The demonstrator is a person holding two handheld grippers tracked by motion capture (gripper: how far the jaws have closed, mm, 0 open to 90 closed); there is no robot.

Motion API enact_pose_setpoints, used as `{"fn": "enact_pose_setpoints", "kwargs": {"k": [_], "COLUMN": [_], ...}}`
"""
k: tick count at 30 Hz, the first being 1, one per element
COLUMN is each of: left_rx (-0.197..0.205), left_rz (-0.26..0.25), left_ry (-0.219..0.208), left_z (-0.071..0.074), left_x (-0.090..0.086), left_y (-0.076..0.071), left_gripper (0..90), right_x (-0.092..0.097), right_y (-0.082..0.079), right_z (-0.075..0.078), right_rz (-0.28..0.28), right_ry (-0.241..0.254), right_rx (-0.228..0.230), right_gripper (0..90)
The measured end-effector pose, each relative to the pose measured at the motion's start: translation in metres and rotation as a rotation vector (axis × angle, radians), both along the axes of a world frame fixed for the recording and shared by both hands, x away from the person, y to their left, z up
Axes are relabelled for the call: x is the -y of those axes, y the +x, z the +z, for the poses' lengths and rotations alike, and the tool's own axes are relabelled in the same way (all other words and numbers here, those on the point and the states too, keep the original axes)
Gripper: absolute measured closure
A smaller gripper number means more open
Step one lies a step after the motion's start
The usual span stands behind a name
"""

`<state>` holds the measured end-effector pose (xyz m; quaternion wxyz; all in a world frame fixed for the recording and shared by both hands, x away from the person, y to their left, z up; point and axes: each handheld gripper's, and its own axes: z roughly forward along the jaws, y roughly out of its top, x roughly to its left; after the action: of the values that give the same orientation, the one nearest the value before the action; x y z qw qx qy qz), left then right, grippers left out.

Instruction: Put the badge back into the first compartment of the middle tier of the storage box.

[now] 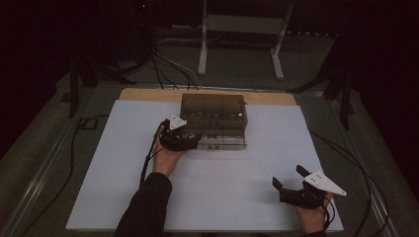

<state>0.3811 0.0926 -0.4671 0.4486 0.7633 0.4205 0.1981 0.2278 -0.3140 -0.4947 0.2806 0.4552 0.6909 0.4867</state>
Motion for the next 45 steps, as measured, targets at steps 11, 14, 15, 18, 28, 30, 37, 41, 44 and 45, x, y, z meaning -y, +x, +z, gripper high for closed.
{"fn": "enact_pose_setpoints", "kwargs": {"k": [11, 14, 15, 18, 28, 30, 37, 41, 44, 45], "left_rx": [0.024, 0.040, 0.041, 0.051, 0.061, 0.061, 0.073, 0.085, 0.106, 0.114], "left_rz": [-0.013, -0.008, -0.006, -0.002, 0.002, -0.001, -0.004, 0.007, 0.023, 0.023], "left_ry": [-0.025, -0.026, -0.026, -0.027, -0.028, -0.029, -0.035, -0.034, -0.022, -0.020], "left_z": [0.005, 0.006, 0.006, 0.006, 0.007, 0.007, 0.004, 0.001, -0.001, -0.003], "left_x": [-0.013, -0.018, -0.020, -0.026, -0.039, -0.041, -0.052, -0.061, -0.076, -0.081], "left_y": [-0.009, -0.013, -0.015, -0.019, -0.029, -0.031, -0.041, -0.051, -0.068, -0.074], "left_gripper": [0.4, 0.4, 0.4, 0.4, 0.4, 0.4, 0.5, 0.5, 0.5, 0.5], "right_x": [0.000, 0.000, 0.001, 0.000, 0.000, 0.000, 0.000, 0.001, 0.000, -0.001], "right_y": [0.000, 0.000, 0.000, 0.000, 0.000, 0.000, 0.000, 0.000, -0.001, -0.001], "right_z": [0.000, 0.000, 0.000, 0.000, 0.000, 0.000, 0.000, 0.000, 0.000, 0.000], "right_rz": [0.000, -0.001, -0.001, 0.000, 0.000, 0.000, -0.002, -0.003, -0.002, 0.001], "right_ry": [0.001, 0.004, 0.003, 0.002, 0.002, 0.003, 0.003, 0.006, 0.008, 0.005], "right_rx": [-0.001, -0.002, -0.002, -0.001, -0.003, -0.003, -0.002, -0.002, -0.002, 0.000], "right_gripper": [0.0, 0.0, 0.0, 0.0, 0.0, 0.0, 0.0, 0.0, 0.0, 0.0]}}
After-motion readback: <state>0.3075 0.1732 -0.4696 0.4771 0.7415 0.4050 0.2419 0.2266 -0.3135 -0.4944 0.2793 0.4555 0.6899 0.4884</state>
